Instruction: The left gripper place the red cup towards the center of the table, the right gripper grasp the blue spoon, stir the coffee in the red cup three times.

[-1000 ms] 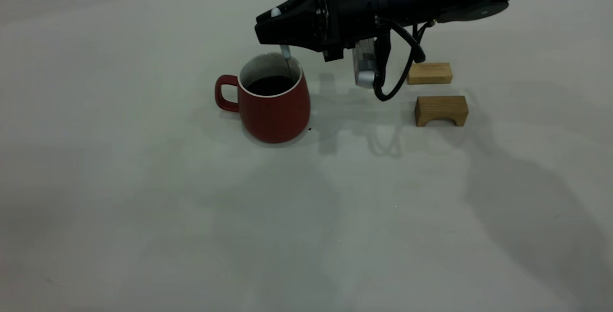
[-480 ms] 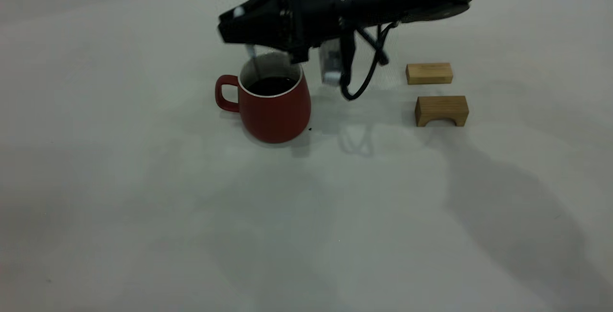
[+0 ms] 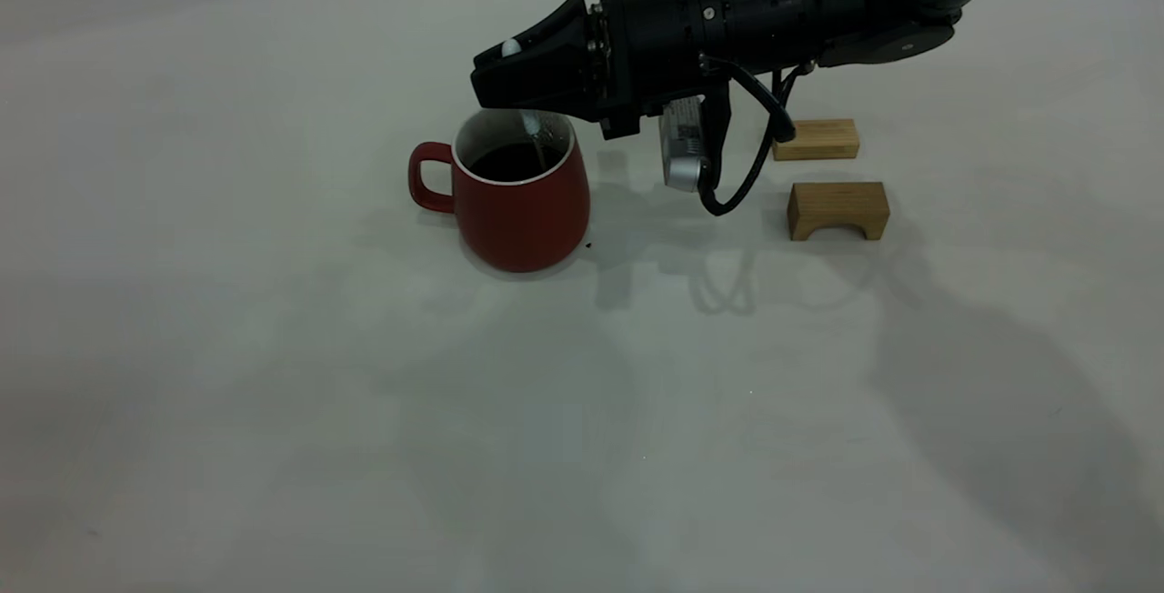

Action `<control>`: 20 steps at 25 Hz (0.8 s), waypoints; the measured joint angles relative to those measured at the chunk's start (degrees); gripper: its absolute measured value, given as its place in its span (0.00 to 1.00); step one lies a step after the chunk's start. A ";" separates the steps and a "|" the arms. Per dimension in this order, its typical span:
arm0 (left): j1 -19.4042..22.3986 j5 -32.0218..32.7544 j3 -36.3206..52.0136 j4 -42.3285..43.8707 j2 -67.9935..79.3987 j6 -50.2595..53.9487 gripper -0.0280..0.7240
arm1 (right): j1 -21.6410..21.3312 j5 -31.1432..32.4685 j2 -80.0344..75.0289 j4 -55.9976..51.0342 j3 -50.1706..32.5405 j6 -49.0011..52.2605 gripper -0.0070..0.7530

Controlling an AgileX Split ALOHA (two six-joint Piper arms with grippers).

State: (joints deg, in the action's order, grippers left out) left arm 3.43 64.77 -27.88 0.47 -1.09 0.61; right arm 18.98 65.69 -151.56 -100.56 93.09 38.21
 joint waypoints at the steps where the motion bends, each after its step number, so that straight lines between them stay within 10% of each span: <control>1: 0.00 0.00 0.00 0.00 0.00 0.00 0.73 | 0.00 0.00 0.00 0.09 0.00 0.00 0.18; 8: 0.00 0.00 0.00 0.00 0.00 0.00 0.73 | -0.05 0.00 0.20 1.36 0.00 -3.62 0.23; 16: 0.00 0.00 0.00 0.00 0.00 0.00 0.73 | -0.05 0.05 5.43 15.15 -0.11 -32.13 0.72; 20: 0.00 0.00 0.00 0.00 0.00 0.00 0.73 | -0.05 0.25 10.24 31.08 -0.22 -38.95 0.74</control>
State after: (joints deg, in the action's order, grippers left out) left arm 3.43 64.77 -27.88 0.47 -1.09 0.61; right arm 18.92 65.95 -141.32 -69.48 92.87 -0.74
